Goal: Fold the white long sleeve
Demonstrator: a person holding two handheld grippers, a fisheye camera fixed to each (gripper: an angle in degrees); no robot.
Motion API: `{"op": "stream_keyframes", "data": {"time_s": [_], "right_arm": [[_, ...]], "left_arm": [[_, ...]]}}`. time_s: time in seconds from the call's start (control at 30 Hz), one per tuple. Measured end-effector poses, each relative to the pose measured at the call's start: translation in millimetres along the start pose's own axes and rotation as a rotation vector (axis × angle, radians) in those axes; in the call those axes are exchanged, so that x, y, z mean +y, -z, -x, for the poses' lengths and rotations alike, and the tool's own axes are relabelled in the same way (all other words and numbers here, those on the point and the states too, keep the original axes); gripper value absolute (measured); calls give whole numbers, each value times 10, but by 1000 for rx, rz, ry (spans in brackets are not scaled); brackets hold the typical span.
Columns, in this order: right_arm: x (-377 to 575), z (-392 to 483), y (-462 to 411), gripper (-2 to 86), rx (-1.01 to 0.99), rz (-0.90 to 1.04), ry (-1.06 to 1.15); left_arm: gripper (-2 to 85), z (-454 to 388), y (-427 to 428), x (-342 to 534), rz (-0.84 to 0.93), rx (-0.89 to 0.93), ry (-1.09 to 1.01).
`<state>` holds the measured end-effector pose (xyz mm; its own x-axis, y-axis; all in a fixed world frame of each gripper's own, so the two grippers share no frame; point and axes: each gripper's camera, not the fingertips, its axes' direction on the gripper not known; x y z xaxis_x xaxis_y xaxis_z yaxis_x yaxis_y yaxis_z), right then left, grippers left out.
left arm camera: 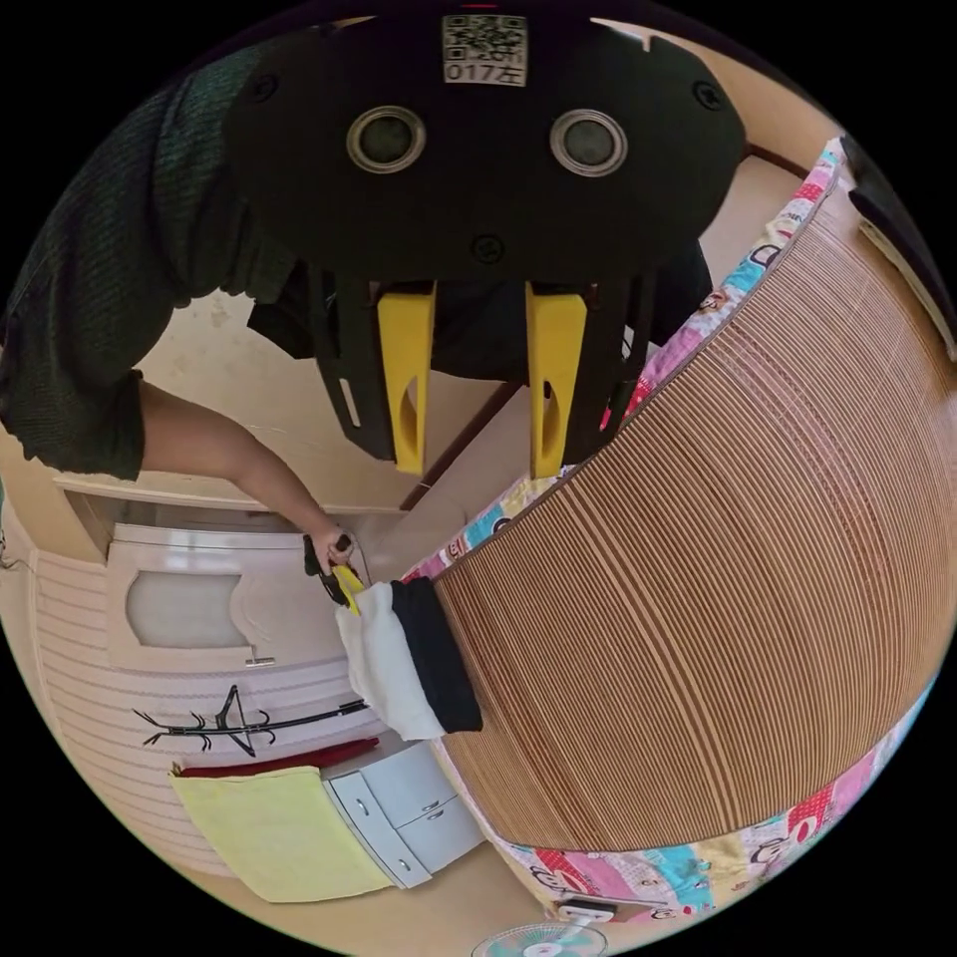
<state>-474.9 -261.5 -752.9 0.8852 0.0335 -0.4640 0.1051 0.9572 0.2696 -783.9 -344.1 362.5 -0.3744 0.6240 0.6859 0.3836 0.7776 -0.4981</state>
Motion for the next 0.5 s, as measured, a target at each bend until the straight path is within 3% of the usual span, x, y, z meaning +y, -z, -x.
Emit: {"op": "stream_keyframes", "data": {"time_s": [0.1, 0.17, 0.3, 0.37, 0.5], "right_arm": [[688, -244, 314, 24, -38, -104, -53], [1355, -557, 422, 13, -1, -167, -226], [2330, -845, 146, 7, 13, -185, -452], [2892, -921, -407, 5, 96, -62, -615], [3299, -691, -1602, 3, 29, 306, -586]], "left_arm": [[127, -187, 221, 77, -59, -33, 36], [120, -310, 367, 137, -94, -58, 54], [60, -640, 880, 316, -183, -271, 96], [47, -742, 1102, 418, -205, -360, 123], [23, -748, 1365, 673, -123, -411, 186]]}}
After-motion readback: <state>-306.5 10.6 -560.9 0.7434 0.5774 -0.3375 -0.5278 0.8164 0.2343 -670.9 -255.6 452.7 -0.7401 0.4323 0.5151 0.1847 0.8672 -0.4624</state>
